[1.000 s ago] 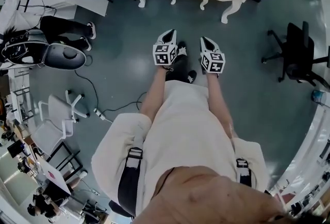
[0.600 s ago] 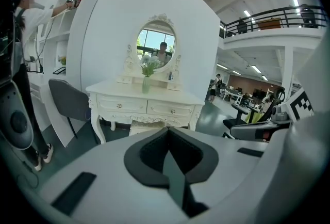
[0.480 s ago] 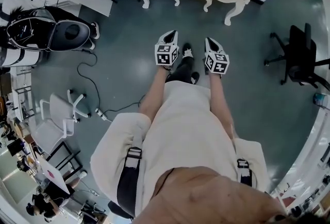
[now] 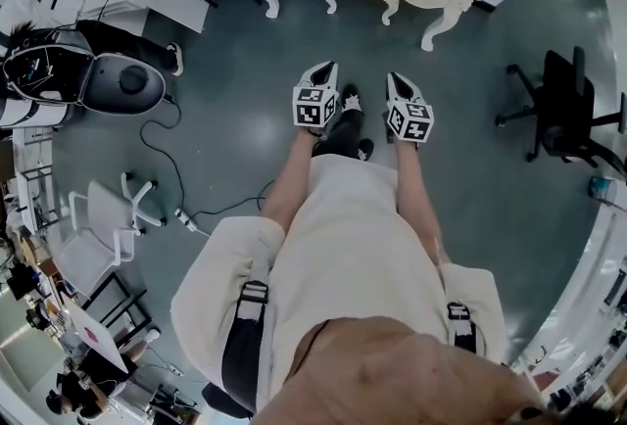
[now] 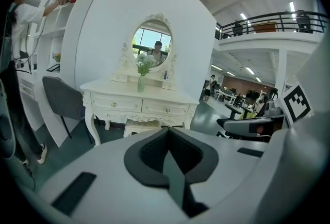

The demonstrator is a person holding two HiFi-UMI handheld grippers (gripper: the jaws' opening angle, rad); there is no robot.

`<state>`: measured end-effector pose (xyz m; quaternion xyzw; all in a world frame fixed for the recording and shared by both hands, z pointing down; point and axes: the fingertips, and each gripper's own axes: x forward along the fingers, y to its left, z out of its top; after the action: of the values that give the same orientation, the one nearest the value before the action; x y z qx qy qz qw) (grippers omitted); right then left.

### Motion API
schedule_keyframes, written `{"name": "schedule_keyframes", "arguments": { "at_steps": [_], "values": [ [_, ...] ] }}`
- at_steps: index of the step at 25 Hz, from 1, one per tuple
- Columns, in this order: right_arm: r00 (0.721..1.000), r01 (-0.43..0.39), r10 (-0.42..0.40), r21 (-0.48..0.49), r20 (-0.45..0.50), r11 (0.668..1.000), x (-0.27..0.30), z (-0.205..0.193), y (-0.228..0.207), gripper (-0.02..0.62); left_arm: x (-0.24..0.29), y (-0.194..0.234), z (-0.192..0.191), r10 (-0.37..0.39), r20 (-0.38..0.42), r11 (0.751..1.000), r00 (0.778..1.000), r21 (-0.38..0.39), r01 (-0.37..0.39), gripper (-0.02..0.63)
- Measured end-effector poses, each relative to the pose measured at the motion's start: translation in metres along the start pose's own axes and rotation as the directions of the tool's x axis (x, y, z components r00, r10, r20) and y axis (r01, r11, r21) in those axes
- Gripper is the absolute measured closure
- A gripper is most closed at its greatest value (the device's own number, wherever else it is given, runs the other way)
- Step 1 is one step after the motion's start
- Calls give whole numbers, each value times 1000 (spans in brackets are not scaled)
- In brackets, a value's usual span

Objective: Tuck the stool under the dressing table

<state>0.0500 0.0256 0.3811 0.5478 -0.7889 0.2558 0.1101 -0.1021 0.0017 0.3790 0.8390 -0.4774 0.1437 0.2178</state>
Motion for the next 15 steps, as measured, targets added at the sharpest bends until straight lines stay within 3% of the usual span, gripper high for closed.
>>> {"name": "schedule_keyframes", "arguments": {
  "at_steps": [15],
  "values": [
    [1000, -14, 14, 0, 18, 1000, -7, 1, 18, 552, -23, 8, -7, 12, 1, 1000, 1000, 2, -12, 591]
  ]
}}
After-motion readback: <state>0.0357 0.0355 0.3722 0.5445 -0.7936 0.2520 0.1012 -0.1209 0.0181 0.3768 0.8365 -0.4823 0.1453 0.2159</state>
